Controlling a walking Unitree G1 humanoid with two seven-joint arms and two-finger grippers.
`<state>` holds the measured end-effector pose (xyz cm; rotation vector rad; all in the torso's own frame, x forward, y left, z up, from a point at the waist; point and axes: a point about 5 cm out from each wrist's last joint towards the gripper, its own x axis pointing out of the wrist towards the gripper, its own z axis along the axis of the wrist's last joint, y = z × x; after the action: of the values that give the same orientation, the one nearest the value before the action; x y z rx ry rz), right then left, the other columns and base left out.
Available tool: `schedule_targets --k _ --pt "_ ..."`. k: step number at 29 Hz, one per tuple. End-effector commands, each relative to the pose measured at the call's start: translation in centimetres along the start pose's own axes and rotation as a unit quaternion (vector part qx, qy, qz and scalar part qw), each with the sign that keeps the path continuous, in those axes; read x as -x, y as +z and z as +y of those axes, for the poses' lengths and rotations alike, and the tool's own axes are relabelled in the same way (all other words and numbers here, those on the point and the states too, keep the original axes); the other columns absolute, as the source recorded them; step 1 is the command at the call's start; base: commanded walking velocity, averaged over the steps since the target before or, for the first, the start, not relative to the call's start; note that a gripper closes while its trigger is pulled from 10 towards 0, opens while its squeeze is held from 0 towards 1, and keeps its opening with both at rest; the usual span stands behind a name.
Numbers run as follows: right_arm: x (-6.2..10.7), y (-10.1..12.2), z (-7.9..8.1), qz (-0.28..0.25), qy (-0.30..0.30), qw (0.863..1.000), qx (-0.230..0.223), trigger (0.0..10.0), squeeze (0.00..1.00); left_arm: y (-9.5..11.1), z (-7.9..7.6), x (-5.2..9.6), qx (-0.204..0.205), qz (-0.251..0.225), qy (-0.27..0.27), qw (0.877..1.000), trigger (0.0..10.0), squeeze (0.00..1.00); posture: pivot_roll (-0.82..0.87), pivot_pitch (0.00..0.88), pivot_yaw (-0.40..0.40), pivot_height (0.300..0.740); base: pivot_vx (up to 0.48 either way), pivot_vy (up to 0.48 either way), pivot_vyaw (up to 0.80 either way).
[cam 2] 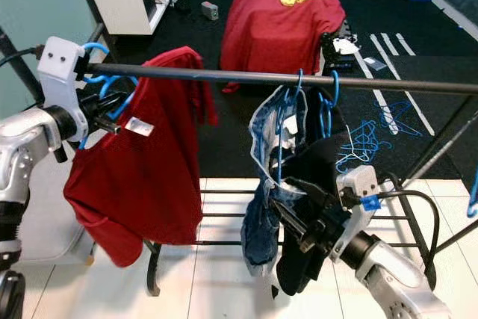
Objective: Hang hanger
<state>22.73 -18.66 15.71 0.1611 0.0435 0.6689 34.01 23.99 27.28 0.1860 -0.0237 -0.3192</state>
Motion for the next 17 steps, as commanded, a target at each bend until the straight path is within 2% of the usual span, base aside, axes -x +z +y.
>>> schedule_targets --k 1,5,7,11,17 --pt "0.1 -0.4 0.0 0.005 -0.002 1.000 -0.003 10.0 0.00 1.2 0.9 1.0 -0.022 -0.026 0.006 0.999 10.0 0.00 -0.06 0.157 0.018 0.740 0.000 0.000 0.00" --pt "0.1 -0.4 0.0 0.006 -0.001 1.000 -0.003 10.0 0.00 0.8 0.9 1.4 -0.042 -0.011 -0.009 0.999 10.0 0.00 -0.06 0.158 0.017 0.740 0.000 0.000 0.00" --pt "0.1 -0.4 0.0 0.007 -0.003 1.000 -0.003 10.0 0.00 0.0 0.6 1.9 -0.072 0.008 -0.029 0.997 10.0 0.00 -0.06 0.160 0.018 0.740 0.000 0.000 0.00" --pt "0.1 -0.4 -0.1 0.007 -0.003 1.000 -0.003 10.0 0.00 -0.2 0.6 2.0 -0.079 0.012 -0.033 0.996 10.0 0.00 -0.06 0.160 0.018 0.740 0.000 0.000 0.00" --pt "0.0 -0.5 0.1 0.008 -0.001 1.000 -0.004 10.0 0.00 -1.7 -0.3 3.0 -0.101 0.036 -0.096 0.990 10.0 0.00 -0.06 0.164 0.015 0.740 0.000 0.000 0.00"
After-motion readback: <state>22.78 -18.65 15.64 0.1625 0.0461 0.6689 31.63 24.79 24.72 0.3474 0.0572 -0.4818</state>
